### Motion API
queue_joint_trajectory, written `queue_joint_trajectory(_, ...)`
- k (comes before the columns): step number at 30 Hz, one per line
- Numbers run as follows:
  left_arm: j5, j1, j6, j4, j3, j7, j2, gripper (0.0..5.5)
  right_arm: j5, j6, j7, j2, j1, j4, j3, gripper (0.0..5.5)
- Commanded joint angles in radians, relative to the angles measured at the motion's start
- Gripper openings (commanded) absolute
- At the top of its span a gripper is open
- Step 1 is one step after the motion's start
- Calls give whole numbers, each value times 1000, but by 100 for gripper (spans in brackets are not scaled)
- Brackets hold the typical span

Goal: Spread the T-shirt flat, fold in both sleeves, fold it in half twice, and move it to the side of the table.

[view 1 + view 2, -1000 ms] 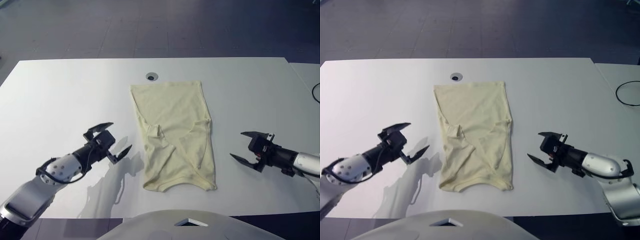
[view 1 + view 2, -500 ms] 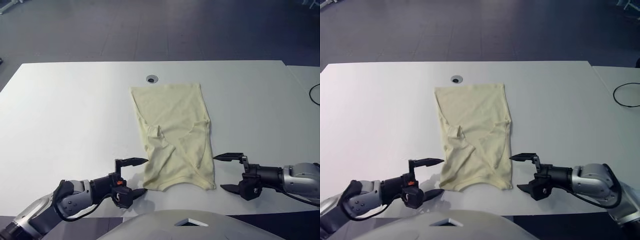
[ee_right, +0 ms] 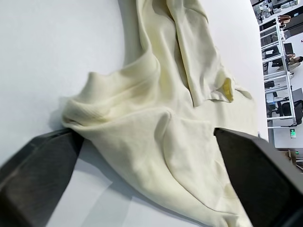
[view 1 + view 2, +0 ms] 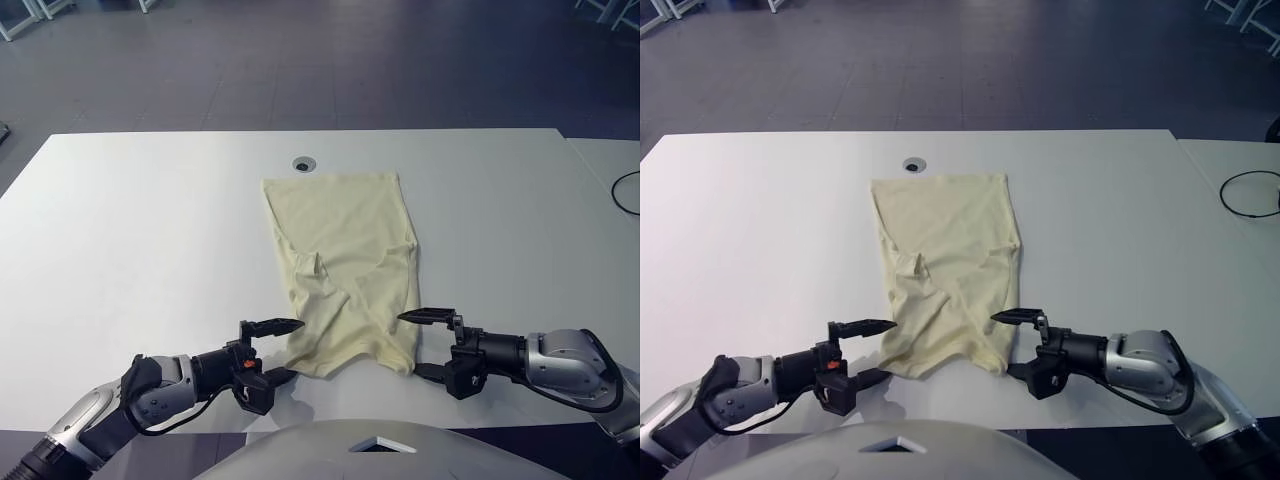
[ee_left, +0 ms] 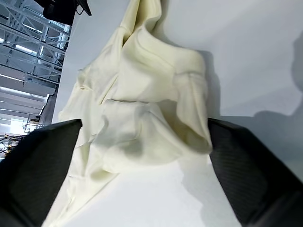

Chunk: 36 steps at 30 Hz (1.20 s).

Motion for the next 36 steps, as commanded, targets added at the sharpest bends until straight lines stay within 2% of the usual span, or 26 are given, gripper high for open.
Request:
queue_joint_trajectory(1,54,35,50,59,-11,-58,2,375,-66,25,15,-13,47,31,23,416)
queue_joint_trajectory(13,54,53,51,67,14,-68,-12,153,-78,53,1,-7,65,22,29,205)
queue_joint_trajectory(23,1,27,40,94,38,-117,-6,10,-61,89,-3,1,42,-26,23,48)
queue_joint_trajectory(26,-81,27,84,62,42,-187,11,0,2,132,30,2,9,-90,15,4)
queue_joint_trajectory(30,-184,22,174,-7,55,-309,50,0,92,197,96,-3,-49,-173,11,1)
queue_joint_trajectory(36,-301,6,328,-153,108,-484,148,0,299,470,238,-49,-40,-349,26,1)
